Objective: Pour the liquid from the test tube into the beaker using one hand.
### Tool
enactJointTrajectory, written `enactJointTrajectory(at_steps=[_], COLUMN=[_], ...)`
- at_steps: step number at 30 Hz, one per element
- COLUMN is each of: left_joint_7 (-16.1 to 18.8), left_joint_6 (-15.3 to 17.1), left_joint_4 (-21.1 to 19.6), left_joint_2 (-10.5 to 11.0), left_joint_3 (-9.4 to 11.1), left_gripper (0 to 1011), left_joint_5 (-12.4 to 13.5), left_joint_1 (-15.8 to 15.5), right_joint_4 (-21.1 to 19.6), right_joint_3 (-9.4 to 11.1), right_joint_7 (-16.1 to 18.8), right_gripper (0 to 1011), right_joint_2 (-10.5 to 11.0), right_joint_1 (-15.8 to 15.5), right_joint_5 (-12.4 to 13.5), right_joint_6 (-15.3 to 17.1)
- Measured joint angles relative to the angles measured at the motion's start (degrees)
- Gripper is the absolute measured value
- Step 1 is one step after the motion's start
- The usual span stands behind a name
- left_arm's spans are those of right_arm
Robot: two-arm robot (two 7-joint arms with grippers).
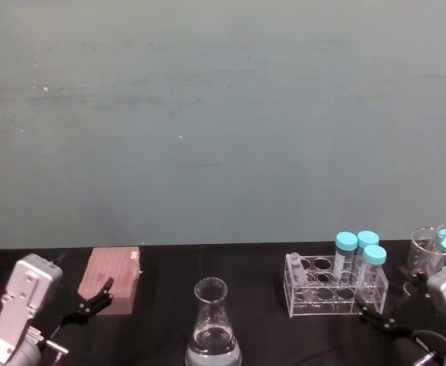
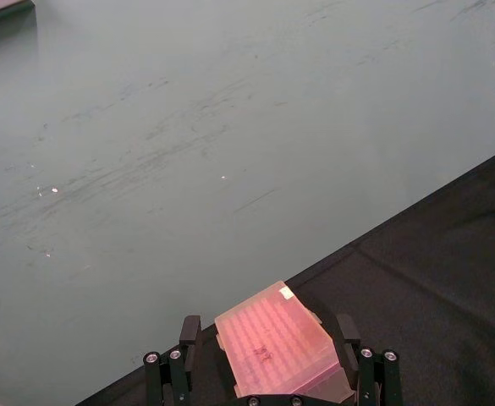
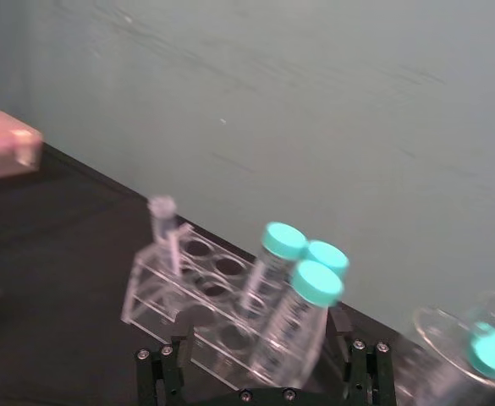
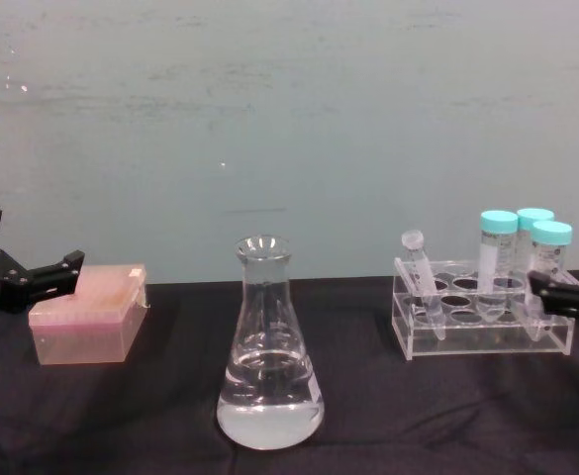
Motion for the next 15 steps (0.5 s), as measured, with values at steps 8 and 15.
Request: enactJointTrajectory(at_steps=[8, 15], left_joint_7=[0.0, 0.0], left_joint_6=[0.0, 0.0], left_joint_4=[0.0, 0.0], left_joint_2=[0.0, 0.0], left_joint_3=[0.0, 0.0], left_gripper=[1000, 1000], left_joint_5=[0.0, 0.0], left_joint_1=[0.0, 0.0], right_joint_4=[0.7, 2.4], right_joint_3=[-0.7, -1.8], right_joint_7=[4.6, 7.6], right_gripper=[1000, 1000], right_joint_2=[-1.8, -4.3], right_joint_1=[1.9, 4.6], right_joint_5=[0.7, -0.6], right_joint_6=[-0.9, -1.5])
